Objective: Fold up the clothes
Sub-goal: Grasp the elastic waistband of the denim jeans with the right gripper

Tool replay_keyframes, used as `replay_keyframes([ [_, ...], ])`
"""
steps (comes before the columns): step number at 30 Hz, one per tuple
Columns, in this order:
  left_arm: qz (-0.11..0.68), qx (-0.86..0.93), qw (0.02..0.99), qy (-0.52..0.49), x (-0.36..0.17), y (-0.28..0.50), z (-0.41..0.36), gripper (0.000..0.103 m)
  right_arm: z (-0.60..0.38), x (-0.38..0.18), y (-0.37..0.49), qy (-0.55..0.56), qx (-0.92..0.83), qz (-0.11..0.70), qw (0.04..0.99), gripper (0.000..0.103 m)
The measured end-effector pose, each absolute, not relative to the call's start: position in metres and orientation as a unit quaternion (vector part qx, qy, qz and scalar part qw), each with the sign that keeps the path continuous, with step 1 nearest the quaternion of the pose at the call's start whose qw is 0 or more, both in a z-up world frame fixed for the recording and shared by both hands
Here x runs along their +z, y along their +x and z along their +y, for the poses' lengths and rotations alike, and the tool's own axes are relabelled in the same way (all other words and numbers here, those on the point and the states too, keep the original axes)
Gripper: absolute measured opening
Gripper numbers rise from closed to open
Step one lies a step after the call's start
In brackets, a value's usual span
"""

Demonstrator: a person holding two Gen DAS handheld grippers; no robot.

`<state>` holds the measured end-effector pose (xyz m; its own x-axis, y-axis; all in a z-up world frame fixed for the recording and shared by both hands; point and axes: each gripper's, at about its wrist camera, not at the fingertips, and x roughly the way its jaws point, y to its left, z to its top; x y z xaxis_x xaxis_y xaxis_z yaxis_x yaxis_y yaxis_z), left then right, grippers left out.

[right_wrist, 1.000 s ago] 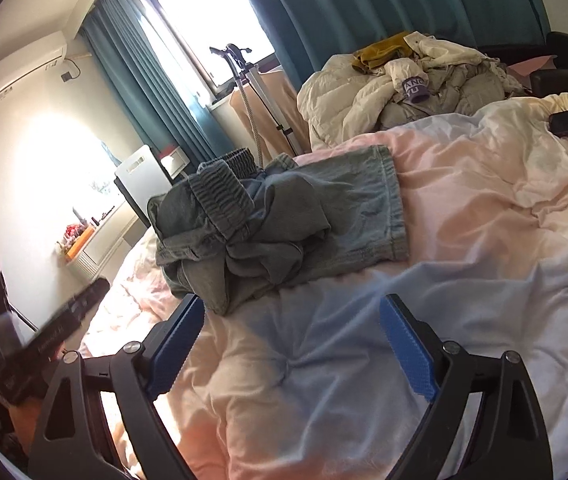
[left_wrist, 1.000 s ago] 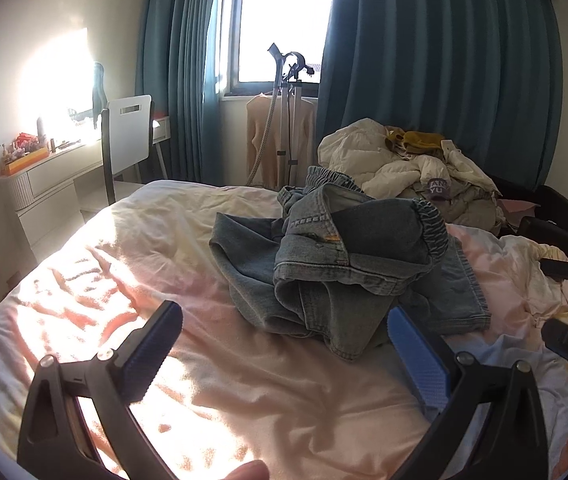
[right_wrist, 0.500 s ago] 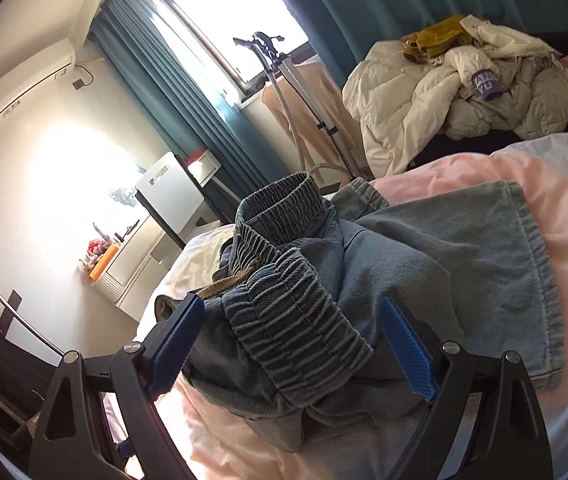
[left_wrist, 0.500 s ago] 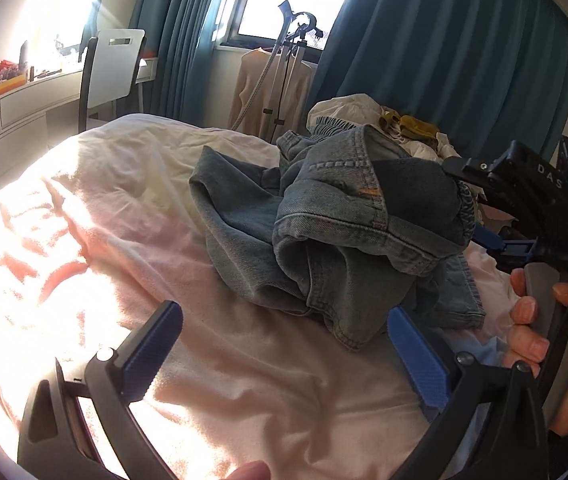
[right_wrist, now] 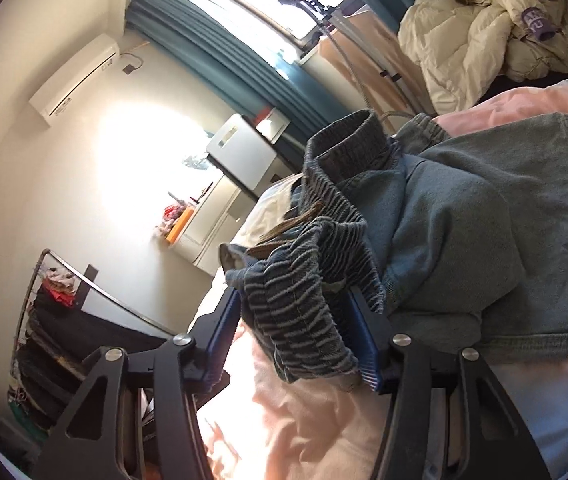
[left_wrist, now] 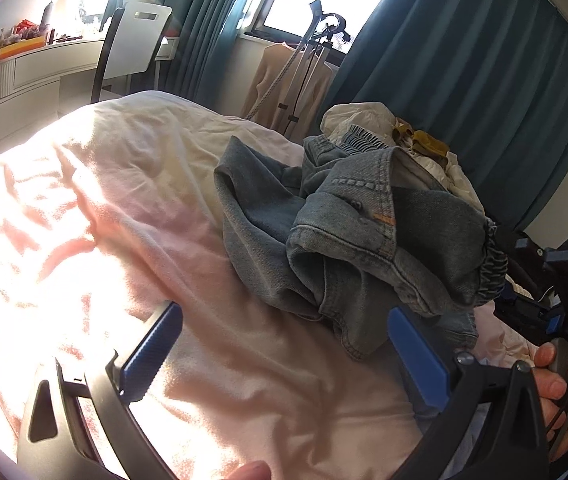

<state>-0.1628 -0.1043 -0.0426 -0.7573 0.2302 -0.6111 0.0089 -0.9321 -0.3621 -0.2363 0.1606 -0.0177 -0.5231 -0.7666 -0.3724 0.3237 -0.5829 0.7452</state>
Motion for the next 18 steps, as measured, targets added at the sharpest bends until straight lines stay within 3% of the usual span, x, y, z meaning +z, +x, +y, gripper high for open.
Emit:
replay_keyframes([
  [4, -0.167, 0.923, 0.061, -0.342, -0.043, -0.166, -0.106, 0.103, 0.163, -0.013, -0.242, 0.353, -0.807, -0.329, 0.341, 0.052],
  [7, -0.186, 0.915, 0.062, -0.352, -0.050, -0.173, -0.113, 0.103, 0.172, -0.022, -0.267, 0.367, -0.782, -0.387, 0.324, 0.051],
  [10, -0.213, 0.908, 0.066, -0.355, -0.056, -0.177, -0.120, 0.103, 0.166, -0.021, -0.282, 0.386, -0.769, -0.395, 0.323, 0.043],
  [18, -0.222, 0.914, 0.072, -0.332, -0.049, -0.176, -0.124, 0.103, 0.131, 0.007, -0.250, 0.434, -0.795, -0.296, 0.301, 0.014],
])
